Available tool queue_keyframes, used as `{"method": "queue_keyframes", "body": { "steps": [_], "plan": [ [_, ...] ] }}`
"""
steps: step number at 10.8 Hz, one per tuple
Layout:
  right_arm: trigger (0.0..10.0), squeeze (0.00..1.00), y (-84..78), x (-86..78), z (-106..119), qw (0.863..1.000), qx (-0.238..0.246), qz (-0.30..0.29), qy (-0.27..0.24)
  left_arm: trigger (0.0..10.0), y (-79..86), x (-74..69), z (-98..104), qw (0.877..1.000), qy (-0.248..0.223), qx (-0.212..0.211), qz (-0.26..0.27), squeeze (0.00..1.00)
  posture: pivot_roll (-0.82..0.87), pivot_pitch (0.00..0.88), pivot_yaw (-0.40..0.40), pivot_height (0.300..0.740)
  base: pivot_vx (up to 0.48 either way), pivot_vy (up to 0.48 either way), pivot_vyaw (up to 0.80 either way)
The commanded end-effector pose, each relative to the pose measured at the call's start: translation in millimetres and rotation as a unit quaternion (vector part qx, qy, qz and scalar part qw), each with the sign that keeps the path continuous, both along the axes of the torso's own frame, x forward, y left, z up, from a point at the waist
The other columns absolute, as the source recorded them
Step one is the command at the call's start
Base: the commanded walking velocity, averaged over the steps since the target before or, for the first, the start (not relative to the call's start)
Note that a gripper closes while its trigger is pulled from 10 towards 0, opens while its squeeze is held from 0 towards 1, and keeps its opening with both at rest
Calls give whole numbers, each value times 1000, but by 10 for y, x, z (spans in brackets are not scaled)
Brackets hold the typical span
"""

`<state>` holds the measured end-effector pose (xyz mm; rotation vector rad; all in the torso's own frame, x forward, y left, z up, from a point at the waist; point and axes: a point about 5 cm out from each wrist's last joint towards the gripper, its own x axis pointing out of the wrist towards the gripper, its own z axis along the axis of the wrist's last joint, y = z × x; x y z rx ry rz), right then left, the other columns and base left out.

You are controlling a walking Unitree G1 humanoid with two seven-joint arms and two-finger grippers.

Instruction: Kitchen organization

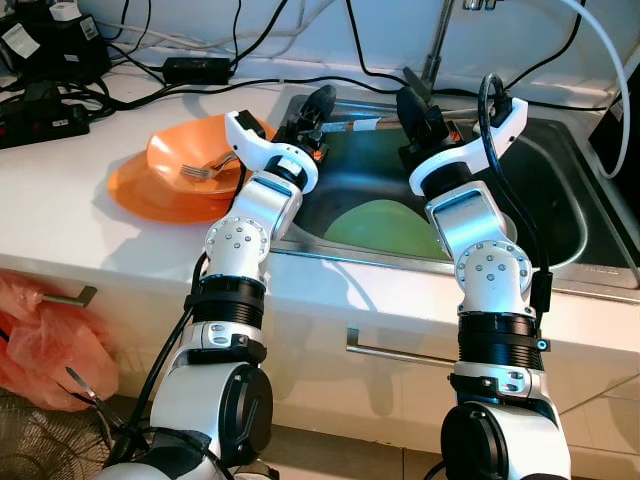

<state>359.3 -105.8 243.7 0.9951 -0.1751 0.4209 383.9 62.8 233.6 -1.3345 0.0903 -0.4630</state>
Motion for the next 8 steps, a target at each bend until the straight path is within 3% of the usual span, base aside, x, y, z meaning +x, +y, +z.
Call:
{"method": "queue_keyframes", "body": {
  "steps": [1,8],
  "plan": [
    [0,0,15,2,-7,1000,-2,2,4,10000,-636,-239,-168,994,41,-70,-71,1000,68,34,27,740,0,0,0],
    [0,0,15,2,-7,1000,-2,2,4,10000,-636,-239,-168,994,41,-70,-71,1000,68,34,27,740,0,0,0]
  ]
}}
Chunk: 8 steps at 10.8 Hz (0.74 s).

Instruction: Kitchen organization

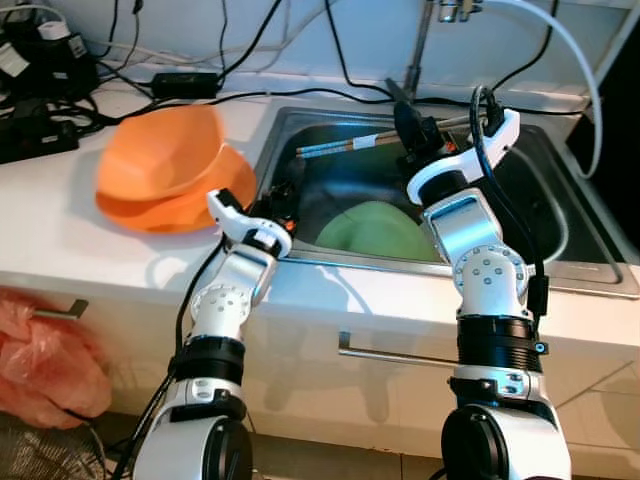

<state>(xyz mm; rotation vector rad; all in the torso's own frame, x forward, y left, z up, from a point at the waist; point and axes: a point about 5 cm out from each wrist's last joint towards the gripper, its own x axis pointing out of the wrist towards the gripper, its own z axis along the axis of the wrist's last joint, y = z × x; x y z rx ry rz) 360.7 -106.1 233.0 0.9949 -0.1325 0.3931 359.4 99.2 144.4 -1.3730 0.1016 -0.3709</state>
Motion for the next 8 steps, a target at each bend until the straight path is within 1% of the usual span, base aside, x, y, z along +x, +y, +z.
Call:
{"method": "queue_keyframes", "body": {
  "steps": [1,8],
  "plan": [
    [0,0,18,-12,100,1000,3,5,-19,10000,-1000,6,724,993,4,-61,-98,1000,68,34,27,740,0,0,0],
    [0,0,18,-12,100,1000,3,5,-19,10000,-1000,6,724,993,4,-61,-98,1000,68,34,27,740,0,0,0]
  ]
}}
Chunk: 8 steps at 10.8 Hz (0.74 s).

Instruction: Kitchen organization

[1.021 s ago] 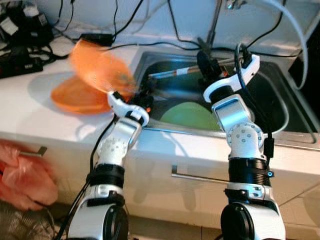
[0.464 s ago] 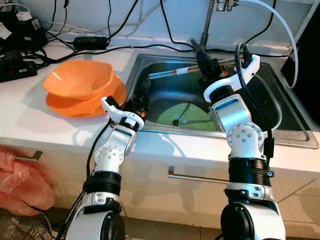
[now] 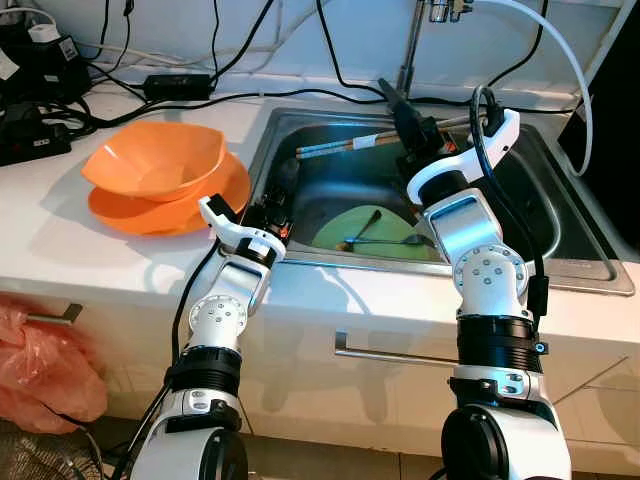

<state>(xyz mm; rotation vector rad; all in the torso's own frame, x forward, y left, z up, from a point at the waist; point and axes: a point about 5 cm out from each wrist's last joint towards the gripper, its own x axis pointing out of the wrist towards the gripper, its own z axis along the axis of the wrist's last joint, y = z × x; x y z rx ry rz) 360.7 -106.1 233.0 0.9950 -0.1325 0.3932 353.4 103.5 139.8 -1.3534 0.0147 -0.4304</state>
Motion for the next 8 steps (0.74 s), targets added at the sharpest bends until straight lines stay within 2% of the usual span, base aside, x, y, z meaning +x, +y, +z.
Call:
{"method": "queue_keyframes", "body": {
  "steps": [1,4,5,6,7,8],
  "plan": [
    [0,0,18,-12,100,1000,3,4,-19,10000,-1043,66,770,991,53,-56,-105,1000,68,34,27,740,0,0,0],
    [0,0,18,-12,100,1000,3,4,-19,10000,-1043,66,770,991,53,-56,-105,1000,68,34,27,740,0,0,0],
    [0,0,16,-8,95,1000,3,3,-17,10000,-1057,53,768,991,52,-54,-111,1000,69,0,0,740,0,0,0],
    [10000,0,-204,87,-18,997,-30,-75,17,10000,-984,-132,936,974,-114,125,-153,0,80,0,0,740,0,0,0],
    [10000,0,-262,101,-47,995,-39,-89,21,10000,-923,-148,932,967,-134,163,-142,0,83,0,0,740,0,0,0],
    [10000,0,-272,103,-59,995,-40,-91,22,10000,-882,-144,929,966,-136,172,-135,0,86,0,0,740,0,0,0]
  ]
}}
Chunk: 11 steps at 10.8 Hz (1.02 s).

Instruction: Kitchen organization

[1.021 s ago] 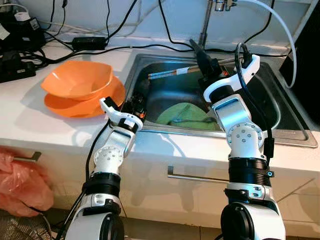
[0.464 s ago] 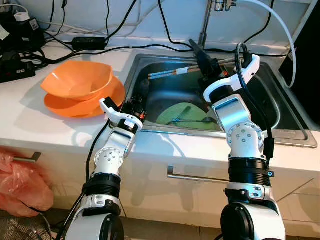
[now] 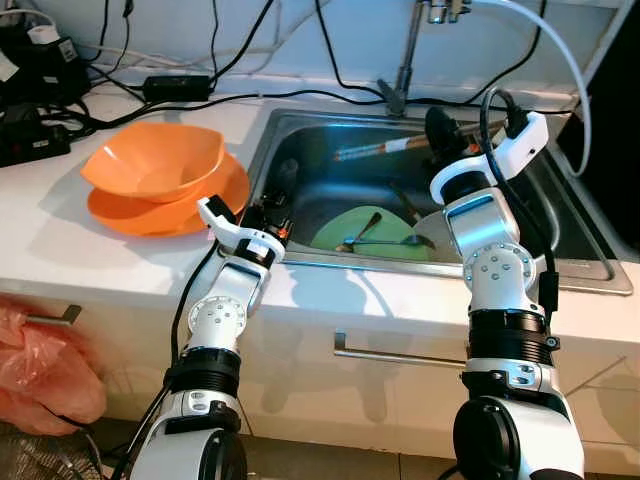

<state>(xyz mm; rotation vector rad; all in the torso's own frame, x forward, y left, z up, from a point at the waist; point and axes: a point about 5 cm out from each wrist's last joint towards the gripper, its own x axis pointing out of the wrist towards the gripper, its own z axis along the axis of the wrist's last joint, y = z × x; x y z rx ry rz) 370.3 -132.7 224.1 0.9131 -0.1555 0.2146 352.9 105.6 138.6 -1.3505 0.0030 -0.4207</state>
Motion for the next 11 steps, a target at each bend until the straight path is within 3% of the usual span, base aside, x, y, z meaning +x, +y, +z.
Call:
{"method": "queue_keyframes", "body": {
  "steps": [1,4,5,6,7,8,11],
  "plan": [
    [10000,0,-10,13,22,1000,-6,-7,-2,10000,-866,-134,940,966,-134,177,-137,0,88,0,0,740,0,0,0],
    [10000,0,-8,34,23,1000,-18,-14,-5,10000,-872,-124,977,965,-139,181,-132,0,88,0,0,740,0,0,0],
    [10000,0,-61,43,20,999,-45,-29,-7,10000,-856,-118,998,958,-154,209,-119,0,89,0,0,740,0,0,0],
    [10000,0,-152,61,-11,994,-96,-52,-5,10000,-817,-111,995,944,-174,264,-95,0,91,0,0,740,0,0,0],
    [10000,0,-280,80,-69,985,-157,-77,4,10000,-778,-114,972,917,-200,337,-70,0,96,0,0,740,0,0,0],
    [10000,0,-332,86,-93,983,-163,-84,9,10000,-769,-116,961,909,-208,356,-64,0,98,10,18,740,0,0,0],
    [10000,0,-332,86,-93,983,-163,-84,9,10000,-769,-116,961,909,-208,356,-64,0,98,10,18,740,0,0,0]
  ]
}}
